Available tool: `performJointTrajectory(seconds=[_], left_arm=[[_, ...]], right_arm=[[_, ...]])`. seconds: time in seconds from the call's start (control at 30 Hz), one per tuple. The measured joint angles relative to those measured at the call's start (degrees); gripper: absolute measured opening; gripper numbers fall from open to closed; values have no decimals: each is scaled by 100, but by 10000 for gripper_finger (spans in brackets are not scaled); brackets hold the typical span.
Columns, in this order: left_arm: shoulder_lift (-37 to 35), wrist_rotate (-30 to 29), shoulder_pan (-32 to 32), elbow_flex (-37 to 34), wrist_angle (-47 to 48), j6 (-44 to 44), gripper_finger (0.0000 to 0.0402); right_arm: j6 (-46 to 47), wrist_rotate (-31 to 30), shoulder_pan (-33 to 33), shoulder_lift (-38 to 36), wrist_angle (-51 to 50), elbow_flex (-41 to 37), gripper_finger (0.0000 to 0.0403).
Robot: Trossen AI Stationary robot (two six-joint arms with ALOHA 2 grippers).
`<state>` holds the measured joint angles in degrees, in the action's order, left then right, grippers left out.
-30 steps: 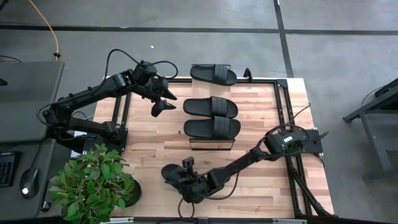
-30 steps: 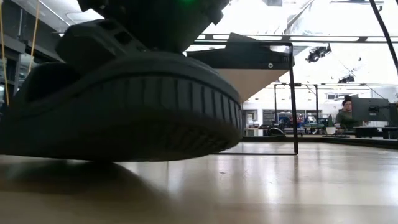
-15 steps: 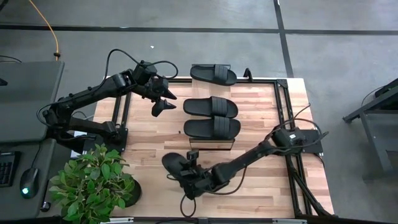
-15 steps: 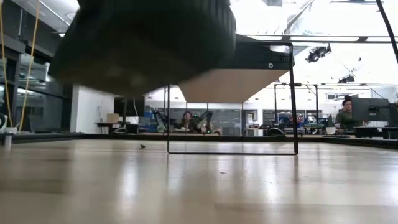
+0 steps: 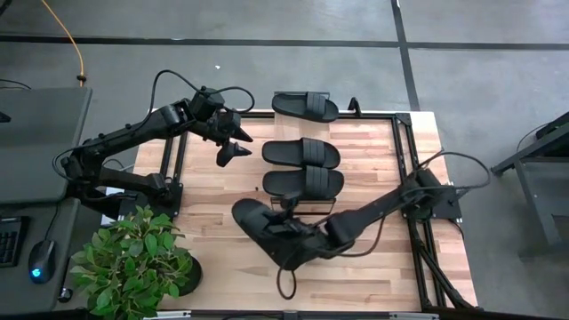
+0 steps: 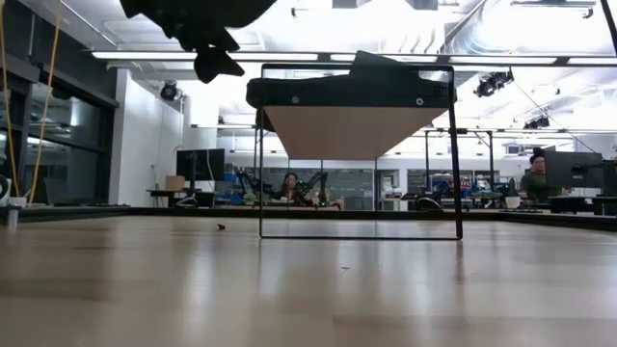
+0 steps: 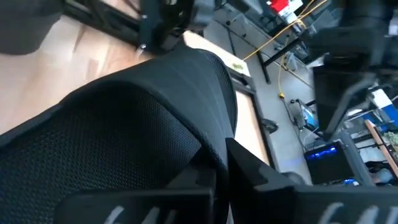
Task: Pick and place slides into the shelf
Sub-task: Put the black slipper on the shelf
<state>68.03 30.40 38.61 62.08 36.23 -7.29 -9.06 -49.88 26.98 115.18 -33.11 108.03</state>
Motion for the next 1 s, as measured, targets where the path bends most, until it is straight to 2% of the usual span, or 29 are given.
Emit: performJointTrajectory(seconds=[0.17,0.33,0.47,0.6,0.7,1.0], left_arm=[[0,204,-4,0,-54,-680,241],[0,-271,-4,0,-493,-822,241],[-89,-305,-14,0,-982,-928,241],[-235,-533,-325,0,-1486,-1168,241],[-370,-1174,-752,53,-1617,-1698,241],[-334,-4004,-2233,667,-1208,-2777,241]], right_arm=[[4,-345,0,-504,-284,0,1],[279,-830,-74,-1020,-516,0,0],[789,-844,-352,-1386,-775,0,0],[1073,-724,-819,-1557,-1023,2,0],[1305,-470,-1255,-1630,-1214,2,0],[2752,424,-2535,-1589,-2855,906,0]])
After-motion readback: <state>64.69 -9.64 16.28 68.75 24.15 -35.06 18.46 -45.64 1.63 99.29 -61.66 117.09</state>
